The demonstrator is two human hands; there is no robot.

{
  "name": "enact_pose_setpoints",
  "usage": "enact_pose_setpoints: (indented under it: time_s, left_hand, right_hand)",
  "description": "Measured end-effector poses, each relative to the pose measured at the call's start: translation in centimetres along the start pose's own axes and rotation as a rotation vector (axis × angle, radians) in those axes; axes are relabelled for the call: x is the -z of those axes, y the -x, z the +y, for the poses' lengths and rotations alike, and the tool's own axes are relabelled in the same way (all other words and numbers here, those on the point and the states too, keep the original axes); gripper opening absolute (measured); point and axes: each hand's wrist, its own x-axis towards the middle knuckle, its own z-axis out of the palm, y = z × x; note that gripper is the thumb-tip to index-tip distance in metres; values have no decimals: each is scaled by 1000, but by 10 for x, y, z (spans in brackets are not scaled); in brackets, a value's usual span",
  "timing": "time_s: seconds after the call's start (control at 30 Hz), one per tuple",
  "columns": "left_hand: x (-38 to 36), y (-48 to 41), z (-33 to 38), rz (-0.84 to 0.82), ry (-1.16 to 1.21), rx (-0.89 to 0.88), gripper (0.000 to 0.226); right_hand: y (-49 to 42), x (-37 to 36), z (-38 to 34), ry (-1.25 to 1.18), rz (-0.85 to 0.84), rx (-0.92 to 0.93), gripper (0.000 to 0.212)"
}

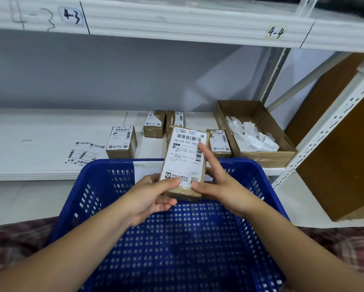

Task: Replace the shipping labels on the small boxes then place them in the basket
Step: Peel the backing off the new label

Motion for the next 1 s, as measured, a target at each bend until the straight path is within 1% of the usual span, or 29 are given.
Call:
enact_pose_setpoints:
  time_s: [0.1, 0.2, 0.27, 0.43, 0.53, 0.6, 0.67, 0.73, 0.77, 0.8, 0.87, 0.93, 1.0]
  left_hand:
    - [-1, 0, -2, -15, -65, 5, 49]
    - [-1, -2, -6, 16, -237, 1, 66]
    - [-2, -4, -8, 35, -248, -6, 70]
    - [-2, -9, -10, 56, -54, -104, 62]
    - [1, -11, -11, 42, -26, -111, 66]
    - [4, -13, -10, 45, -48, -114, 64]
    - [6, -16, -10, 66, -29, -116, 51]
    - [7, -21, -11, 95, 44, -98, 36]
    - [7, -23, -12, 119, 74, -96, 33]
    - [7, -25, -14, 152, 99, -97, 31]
    - [7, -30, -18, 219, 138, -100, 29]
    - [9, -34, -19, 243, 130, -91, 28]
    - [12, -41, -19, 241, 45, -96, 29]
  right_hand:
    - [0, 1, 0, -6, 28, -21, 80]
    - [-1, 0, -2, -21, 90, -37, 77]
    - [-1, 0, -2, -25, 117, -44, 76]
    - [-3, 1, 1, -5, 122, -51, 76]
    - [-4, 2, 3, 5, 92, -59, 77]
    - [-4, 1, 4, -6, 94, -63, 76]
    - [-5, 0, 6, -36, 112, -63, 75]
    - [-7, -1, 10, -68, 162, -66, 77]
    - [-8, -1, 12, -69, 197, -72, 78]
    - [-9, -2, 14, -41, 234, -84, 79]
    - [-11, -4, 18, 93, 276, -105, 81]
    - [-14, -9, 22, 236, 257, -88, 78]
    - [-21, -14, 28, 354, 235, -72, 74]
